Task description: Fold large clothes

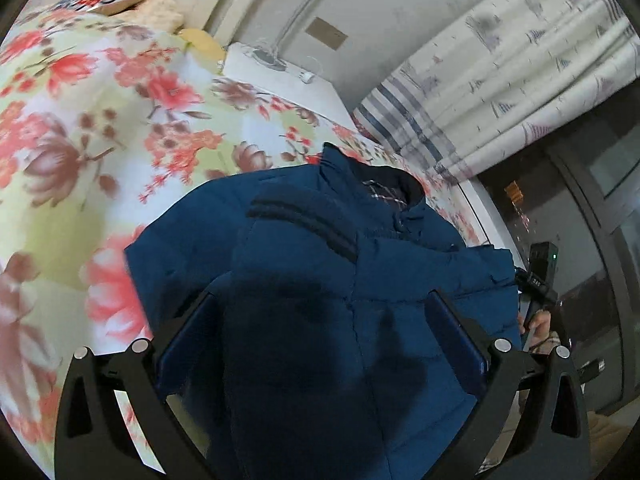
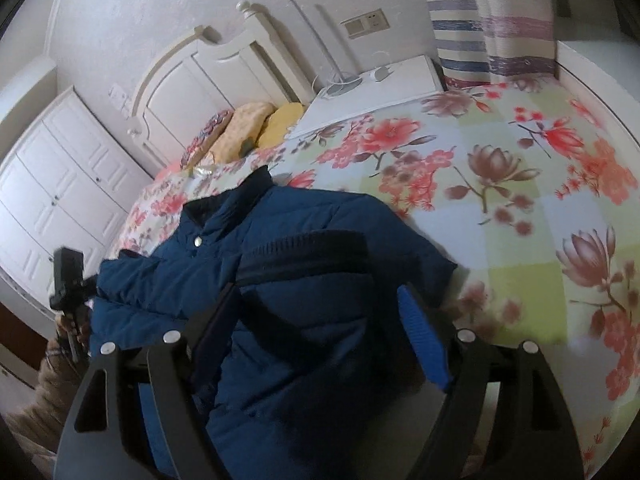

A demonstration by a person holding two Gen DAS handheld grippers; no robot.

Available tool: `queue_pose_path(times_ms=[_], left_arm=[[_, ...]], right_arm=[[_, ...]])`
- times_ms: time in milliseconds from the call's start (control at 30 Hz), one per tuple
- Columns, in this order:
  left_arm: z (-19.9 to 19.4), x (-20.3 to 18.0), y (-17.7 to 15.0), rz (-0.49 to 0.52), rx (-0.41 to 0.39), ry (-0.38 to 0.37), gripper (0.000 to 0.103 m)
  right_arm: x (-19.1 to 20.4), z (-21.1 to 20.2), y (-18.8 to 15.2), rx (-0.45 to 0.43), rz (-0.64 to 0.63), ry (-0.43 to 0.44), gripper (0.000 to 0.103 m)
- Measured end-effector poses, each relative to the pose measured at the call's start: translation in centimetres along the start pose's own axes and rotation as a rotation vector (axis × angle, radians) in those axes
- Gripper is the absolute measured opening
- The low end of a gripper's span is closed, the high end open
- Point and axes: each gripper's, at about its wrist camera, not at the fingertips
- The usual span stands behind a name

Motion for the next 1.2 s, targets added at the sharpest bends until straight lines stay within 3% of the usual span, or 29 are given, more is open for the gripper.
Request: queue_pose_path(times_ms=[100, 133, 167, 200, 233, 267, 400, 500, 600, 667, 733, 800, 900, 1067, 1133, 1200], left_arm=[[0.6, 0.9, 0.9, -0.031, -0.014, -0.020, 0.099], [1.3, 0.6, 1.2, -0.045, -0.008, -0.022, 0.093], [1.7, 0.9, 1.2, -0.050, -0.003, 0.006, 0.065], [2.5, 0.3, 1.3, -0.047, -0.002, 0.042, 0.044], [2.2, 0.0, 0.9, -0.029, -0.021, 0.108, 0.026], [1.7, -0.5, 0.6, -0.011, -0.042, 0.112, 0.015], [-5.3, -5.8, -1.3, 0.104, -0.209, 0.088, 0.014], [-7.5, -8.4, 1.4, 0.155, -0.254, 0.129, 0.014], [-5.3, -8.6, 6.9, 0.143, -0.233, 0.279, 0.015], [-1.5, -6.4, 9.9, 0.065, -0.155, 0.346, 0.015], [2.8, -3.6, 10.6, -0.001, -0.075, 0.408, 0.015], [6.5, -1.3, 9.2, -0.019, -0.036, 0.487, 0.015], [7.8, 0.1, 7.3, -0.019, -0.056, 0.473, 0.015], [4.9, -1.1, 8.5, 0.001, -0.142, 0.431, 0.015], [5.1, -1.3, 8.8, 0.000, -0.154, 0.442, 0.015], [6.5, -0.7, 8.6, -0.009, -0.128, 0.474, 0.015]], right_arm=[[0.7, 0.2, 0.0, 0.010, -0.033, -0.001, 0.069], [0.9, 0.3, 0.1, 0.010, -0.038, -0.008, 0.065], [1.0, 0.3, 0.1, 0.003, -0.046, -0.020, 0.046], [1.1, 0.1, -0.1, -0.015, -0.054, -0.024, 0.025], [1.3, -0.5, -0.3, -0.034, -0.053, -0.008, 0.019], [1.8, -1.7, -0.7, -0.072, -0.052, -0.006, 0.016], [5.6, -7.5, -1.4, -0.184, -0.113, -0.047, 0.014], [8.1, -10.1, 2.0, -0.239, -0.140, -0.106, 0.014], [7.8, -7.4, 7.5, -0.214, -0.092, -0.185, 0.014], [6.1, -3.0, 10.1, -0.139, -0.024, -0.240, 0.014], [4.3, 1.7, 10.2, -0.055, 0.048, -0.279, 0.014], [2.5, 5.7, 8.7, 0.004, 0.085, -0.344, 0.014], [0.4, 6.9, 6.4, -0.004, 0.163, -0.280, 0.015], [1.7, 3.3, 7.8, -0.091, 0.138, -0.218, 0.014], [2.0, 3.2, 8.3, -0.112, 0.126, -0.218, 0.015], [1.5, 5.3, 8.3, -0.067, 0.119, -0.272, 0.016]])
Point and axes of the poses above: each gripper's, at about its wrist camera, not at the fingertips, and z roughly the way its jaws point, x to its left, y to its top, and after that the axes turned 2 degrees about -z, right-handed
